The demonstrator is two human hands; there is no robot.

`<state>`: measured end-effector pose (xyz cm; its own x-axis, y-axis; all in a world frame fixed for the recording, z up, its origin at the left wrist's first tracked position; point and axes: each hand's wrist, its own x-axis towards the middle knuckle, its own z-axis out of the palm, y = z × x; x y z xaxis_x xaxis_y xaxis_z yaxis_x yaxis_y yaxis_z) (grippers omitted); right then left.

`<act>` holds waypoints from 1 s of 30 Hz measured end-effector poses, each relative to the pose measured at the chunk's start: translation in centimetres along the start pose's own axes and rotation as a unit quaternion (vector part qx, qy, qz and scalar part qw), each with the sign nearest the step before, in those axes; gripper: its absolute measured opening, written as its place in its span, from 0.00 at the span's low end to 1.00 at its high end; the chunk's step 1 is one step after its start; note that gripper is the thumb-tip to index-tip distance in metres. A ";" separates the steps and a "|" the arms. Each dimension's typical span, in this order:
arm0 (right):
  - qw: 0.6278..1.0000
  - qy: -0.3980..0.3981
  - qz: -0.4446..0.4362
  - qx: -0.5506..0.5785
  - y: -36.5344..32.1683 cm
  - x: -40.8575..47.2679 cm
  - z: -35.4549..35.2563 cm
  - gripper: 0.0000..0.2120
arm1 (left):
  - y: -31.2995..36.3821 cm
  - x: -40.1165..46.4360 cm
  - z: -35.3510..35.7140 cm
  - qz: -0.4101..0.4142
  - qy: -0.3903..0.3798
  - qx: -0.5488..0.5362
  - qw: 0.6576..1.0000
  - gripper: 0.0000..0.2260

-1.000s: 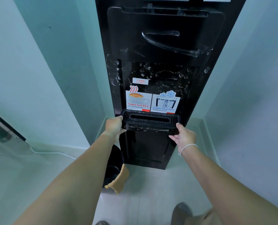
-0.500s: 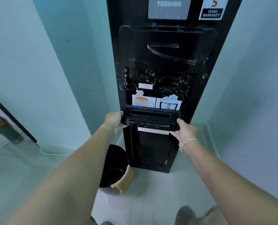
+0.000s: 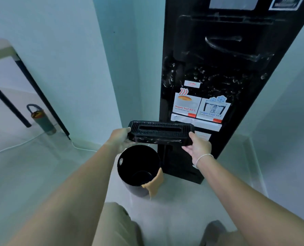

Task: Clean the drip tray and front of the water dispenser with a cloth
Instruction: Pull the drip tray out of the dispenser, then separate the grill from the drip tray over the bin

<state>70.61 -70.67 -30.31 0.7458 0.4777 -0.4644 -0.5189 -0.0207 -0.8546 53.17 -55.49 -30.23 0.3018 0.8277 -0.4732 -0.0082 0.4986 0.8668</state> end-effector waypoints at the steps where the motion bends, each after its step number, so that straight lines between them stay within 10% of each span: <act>1: 1.000 -0.012 0.011 -0.006 1.0 0.1 0.6 0.04 | -0.5 0.3 -1.3 0.000 0.006 0.004 1.000 0.10; 6: 0.993 -0.076 0.086 -0.038 6.6 1.5 3.3 0.21 | -3.4 2.2 -7.4 -0.024 0.008 0.016 1.000 0.11; 30: 0.963 -0.102 0.207 -0.139 21.3 12.8 7.8 0.16 | -16.6 13.4 -15.5 -0.116 0.078 -0.006 0.990 0.12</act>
<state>65.83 -58.18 -52.60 0.3877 0.5396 -0.7473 -0.6012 -0.4665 -0.6488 42.55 -48.68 -53.39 0.1466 0.7195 -0.6788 0.0321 0.6824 0.7302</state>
